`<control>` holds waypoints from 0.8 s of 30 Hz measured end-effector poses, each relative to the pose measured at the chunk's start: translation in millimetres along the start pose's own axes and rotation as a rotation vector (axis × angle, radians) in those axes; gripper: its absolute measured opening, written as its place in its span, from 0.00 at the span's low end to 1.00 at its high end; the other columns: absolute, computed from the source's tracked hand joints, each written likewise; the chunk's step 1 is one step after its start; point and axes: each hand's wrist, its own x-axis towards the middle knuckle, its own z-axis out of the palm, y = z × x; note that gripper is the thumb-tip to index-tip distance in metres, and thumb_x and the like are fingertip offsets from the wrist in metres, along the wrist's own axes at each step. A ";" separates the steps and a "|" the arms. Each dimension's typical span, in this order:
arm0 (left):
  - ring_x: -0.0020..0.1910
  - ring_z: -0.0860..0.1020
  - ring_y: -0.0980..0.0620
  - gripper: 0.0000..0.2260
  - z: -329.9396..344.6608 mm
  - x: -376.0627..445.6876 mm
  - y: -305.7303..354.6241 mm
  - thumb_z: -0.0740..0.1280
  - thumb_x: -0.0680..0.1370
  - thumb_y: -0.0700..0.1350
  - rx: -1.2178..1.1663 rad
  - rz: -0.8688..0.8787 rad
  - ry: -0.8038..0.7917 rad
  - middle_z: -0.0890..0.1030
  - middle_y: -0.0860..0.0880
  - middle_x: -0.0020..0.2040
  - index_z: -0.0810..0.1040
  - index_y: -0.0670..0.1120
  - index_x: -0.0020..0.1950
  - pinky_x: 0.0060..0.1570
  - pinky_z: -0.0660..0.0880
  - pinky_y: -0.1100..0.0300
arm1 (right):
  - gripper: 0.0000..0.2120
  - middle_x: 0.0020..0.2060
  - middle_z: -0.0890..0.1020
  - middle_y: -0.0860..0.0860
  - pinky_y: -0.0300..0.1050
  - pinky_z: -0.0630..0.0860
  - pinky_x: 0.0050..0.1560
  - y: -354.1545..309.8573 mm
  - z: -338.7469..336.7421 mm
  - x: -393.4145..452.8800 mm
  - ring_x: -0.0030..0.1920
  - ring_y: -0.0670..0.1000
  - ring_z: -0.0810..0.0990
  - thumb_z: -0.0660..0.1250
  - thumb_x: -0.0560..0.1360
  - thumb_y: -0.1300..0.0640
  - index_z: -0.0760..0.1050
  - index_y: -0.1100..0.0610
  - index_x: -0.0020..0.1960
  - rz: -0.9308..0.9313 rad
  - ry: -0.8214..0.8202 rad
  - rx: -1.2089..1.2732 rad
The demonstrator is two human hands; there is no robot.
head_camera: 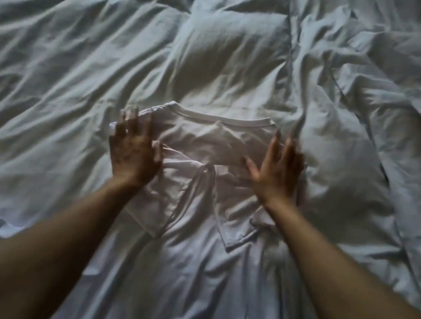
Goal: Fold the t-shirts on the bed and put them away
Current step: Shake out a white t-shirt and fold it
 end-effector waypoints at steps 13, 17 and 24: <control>0.49 0.81 0.43 0.17 -77.7 57.5 -10.3 0.75 0.68 0.49 -0.454 -0.172 -0.438 0.84 0.41 0.48 0.83 0.46 0.55 0.47 0.75 0.52 | 0.14 0.53 0.84 0.59 0.44 0.68 0.44 30.7 -73.2 42.2 0.56 0.59 0.81 0.72 0.74 0.51 0.82 0.57 0.57 0.020 -0.467 0.248; 0.51 0.80 0.46 0.18 -119.8 64.1 -4.8 0.75 0.69 0.51 -0.607 -0.208 -0.294 0.83 0.46 0.50 0.82 0.48 0.58 0.52 0.75 0.51 | 0.14 0.53 0.84 0.60 0.42 0.65 0.45 24.6 -120.2 54.0 0.57 0.58 0.80 0.71 0.76 0.51 0.82 0.59 0.57 0.019 -0.300 0.323; 0.54 0.79 0.46 0.12 -162.6 53.0 1.2 0.73 0.74 0.45 -0.584 -0.083 -0.211 0.83 0.45 0.52 0.81 0.46 0.57 0.52 0.74 0.54 | 0.08 0.33 0.76 0.46 0.40 0.67 0.36 23.3 -156.1 42.5 0.40 0.45 0.73 0.70 0.76 0.55 0.79 0.54 0.38 0.041 -0.247 0.582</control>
